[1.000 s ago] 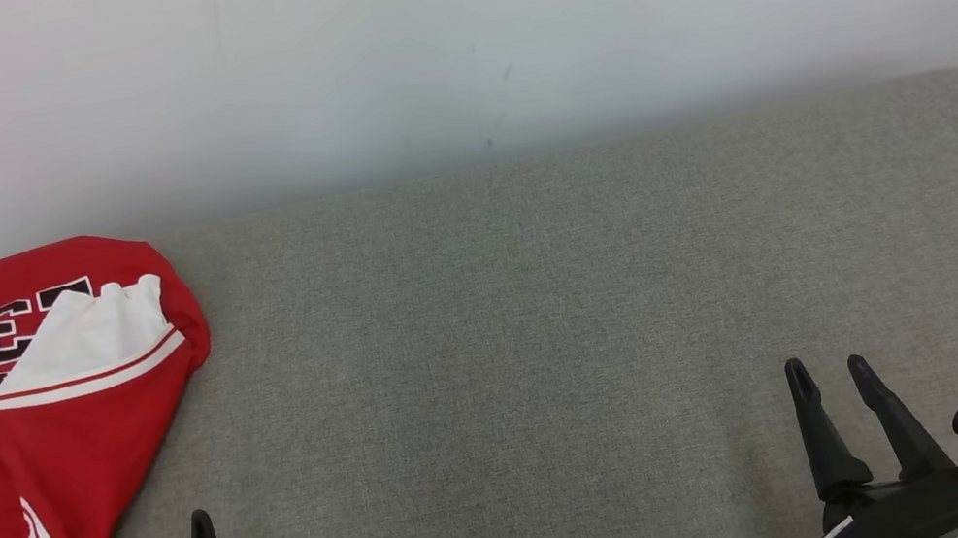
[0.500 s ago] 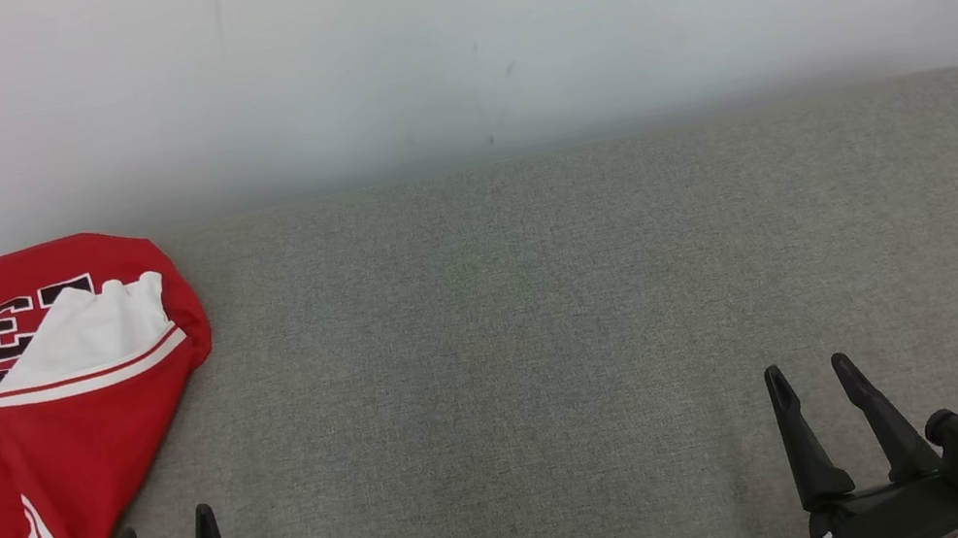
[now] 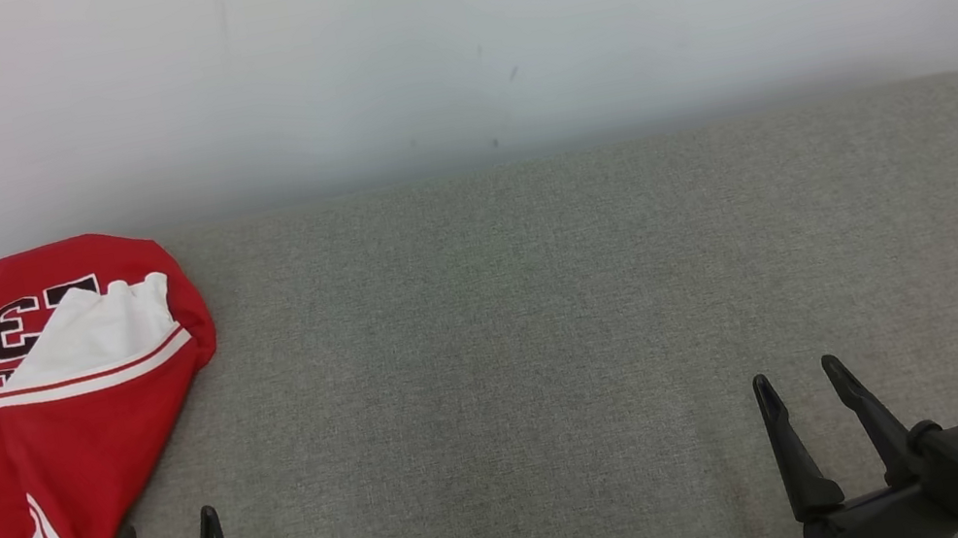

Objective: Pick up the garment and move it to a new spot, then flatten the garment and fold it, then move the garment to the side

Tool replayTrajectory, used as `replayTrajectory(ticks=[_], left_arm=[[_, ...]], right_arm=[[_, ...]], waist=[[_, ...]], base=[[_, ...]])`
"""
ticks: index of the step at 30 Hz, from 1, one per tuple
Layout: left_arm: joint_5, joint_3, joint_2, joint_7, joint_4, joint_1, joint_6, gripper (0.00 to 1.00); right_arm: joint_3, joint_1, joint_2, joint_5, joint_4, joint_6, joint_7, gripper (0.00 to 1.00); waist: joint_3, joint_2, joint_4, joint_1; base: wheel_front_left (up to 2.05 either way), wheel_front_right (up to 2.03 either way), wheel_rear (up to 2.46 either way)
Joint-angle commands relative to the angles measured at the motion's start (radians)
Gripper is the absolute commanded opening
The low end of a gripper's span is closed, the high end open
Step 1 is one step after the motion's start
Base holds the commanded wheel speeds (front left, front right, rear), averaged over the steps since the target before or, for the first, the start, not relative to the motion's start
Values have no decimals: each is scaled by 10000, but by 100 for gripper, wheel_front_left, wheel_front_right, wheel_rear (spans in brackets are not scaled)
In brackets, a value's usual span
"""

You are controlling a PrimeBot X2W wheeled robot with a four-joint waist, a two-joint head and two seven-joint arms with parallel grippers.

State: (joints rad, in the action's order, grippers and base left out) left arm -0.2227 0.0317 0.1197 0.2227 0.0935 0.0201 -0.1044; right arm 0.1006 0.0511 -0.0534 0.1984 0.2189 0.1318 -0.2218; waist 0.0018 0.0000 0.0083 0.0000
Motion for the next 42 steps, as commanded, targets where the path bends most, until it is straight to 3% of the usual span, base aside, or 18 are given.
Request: replayTrajectory(ticks=[1,10,21,42], left_arm=[[218,8,50,77,-76,81,-9,100],[680,-5,63,257,-63,230,-153,100],[1084,69,93,455,-68,344,-237,100],[998,144,-21,434,153,286,-256,100]], right_arm=[[22,-85,-66,-197,-32,-17,-100,100],[-74,-158,-92,-675,-9,-19,-277,100],[31,-255,-93,-399,119,-21,-454,100],[-54,-278,-127,-285,406,-21,-432,100]], waist=[[-9,0,11,0],[-54,0,72,0],[-74,0,79,0],[-63,0,457,0]], base=[[0,0,0],[0,0,0],[0,0,0],[0,0,0]])
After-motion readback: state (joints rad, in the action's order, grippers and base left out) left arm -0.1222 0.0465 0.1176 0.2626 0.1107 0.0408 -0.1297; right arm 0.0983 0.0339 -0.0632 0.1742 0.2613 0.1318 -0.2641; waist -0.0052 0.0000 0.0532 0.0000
